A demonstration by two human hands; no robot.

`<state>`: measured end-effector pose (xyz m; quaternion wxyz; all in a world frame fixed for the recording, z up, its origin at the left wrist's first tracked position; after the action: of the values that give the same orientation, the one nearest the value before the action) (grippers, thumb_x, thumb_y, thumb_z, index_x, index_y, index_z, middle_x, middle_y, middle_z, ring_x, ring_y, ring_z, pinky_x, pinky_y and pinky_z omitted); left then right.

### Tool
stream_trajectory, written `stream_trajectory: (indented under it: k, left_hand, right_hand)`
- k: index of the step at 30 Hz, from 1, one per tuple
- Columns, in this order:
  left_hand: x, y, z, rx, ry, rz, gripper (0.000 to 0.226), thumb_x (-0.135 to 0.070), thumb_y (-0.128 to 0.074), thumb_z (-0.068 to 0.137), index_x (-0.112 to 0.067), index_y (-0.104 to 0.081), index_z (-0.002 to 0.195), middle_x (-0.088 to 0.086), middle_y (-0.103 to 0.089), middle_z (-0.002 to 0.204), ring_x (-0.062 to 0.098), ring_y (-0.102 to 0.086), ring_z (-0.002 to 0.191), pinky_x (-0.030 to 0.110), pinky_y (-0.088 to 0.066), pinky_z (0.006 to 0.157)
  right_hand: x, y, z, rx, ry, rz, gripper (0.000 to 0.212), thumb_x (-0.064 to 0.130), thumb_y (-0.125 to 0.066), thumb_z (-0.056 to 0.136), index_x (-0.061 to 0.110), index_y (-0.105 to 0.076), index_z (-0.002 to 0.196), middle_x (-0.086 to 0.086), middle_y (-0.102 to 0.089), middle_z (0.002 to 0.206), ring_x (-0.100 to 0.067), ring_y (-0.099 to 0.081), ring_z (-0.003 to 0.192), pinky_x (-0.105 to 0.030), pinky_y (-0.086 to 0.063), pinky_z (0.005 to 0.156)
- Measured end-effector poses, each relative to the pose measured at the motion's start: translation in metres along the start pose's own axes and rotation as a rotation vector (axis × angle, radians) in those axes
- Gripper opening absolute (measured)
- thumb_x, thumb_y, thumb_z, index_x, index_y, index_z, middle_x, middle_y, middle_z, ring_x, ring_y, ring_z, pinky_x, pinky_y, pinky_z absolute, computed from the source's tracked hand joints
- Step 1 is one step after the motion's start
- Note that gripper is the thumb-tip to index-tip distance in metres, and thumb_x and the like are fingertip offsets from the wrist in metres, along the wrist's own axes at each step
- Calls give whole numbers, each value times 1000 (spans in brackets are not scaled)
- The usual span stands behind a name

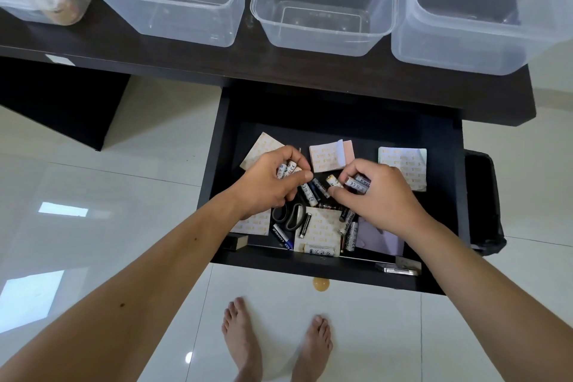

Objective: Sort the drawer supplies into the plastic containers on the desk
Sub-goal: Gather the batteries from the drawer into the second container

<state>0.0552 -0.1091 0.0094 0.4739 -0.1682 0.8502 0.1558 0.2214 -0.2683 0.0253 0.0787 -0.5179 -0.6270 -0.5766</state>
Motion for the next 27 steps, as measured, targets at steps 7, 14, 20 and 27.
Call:
stream_trajectory:
  k: [7, 14, 20, 27]
  left_hand:
    - [4, 2, -1, -72, -110, 277, 15, -33, -83, 91, -29, -69, 93, -8, -69, 95, 8, -63, 71, 19, -51, 63]
    - [10, 1, 3, -83, -150, 598, 35, -41, -86, 86, -38, -71, 118, -7, -70, 105, 16, -72, 86, 32, -61, 80]
    - [6, -4, 5, -90, -111, 733, 36, -47, -80, 89, -36, -71, 122, -2, -70, 110, 16, -70, 84, 33, -59, 79]
    - [2, -6, 6, -88, -107, 833, 34, -48, -72, 96, -26, -67, 122, 2, -65, 110, 22, -65, 98, 30, -48, 76]
  right_hand:
    - [1, 9, -4, 158, 40, 369, 37, 19, -66, 103, 46, -66, 129, 0, -74, 101, -11, -70, 70, -27, -53, 68]
    - [3, 0, 4, 81, -24, 197, 25, 32, -91, 81, 20, -69, 81, 9, -69, 69, -1, -62, 58, -14, -46, 58]
    - [7, -12, 17, 66, -14, -98, 17, 38, -88, 83, 30, -81, 96, 7, -75, 95, -13, -63, 91, -19, -48, 71]
    - [3, -16, 18, 50, -24, -205, 11, 39, -82, 90, 29, -84, 92, 0, -77, 94, -15, -67, 87, -26, -50, 68]
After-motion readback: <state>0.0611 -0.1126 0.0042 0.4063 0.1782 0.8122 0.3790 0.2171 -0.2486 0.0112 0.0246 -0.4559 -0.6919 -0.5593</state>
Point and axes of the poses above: each hand's wrist, its own z-axis towards the middle knuckle, its own y-axis out of the back of the hand, x = y × z, the point moved 1 cm from there along z, towards the middle knuckle
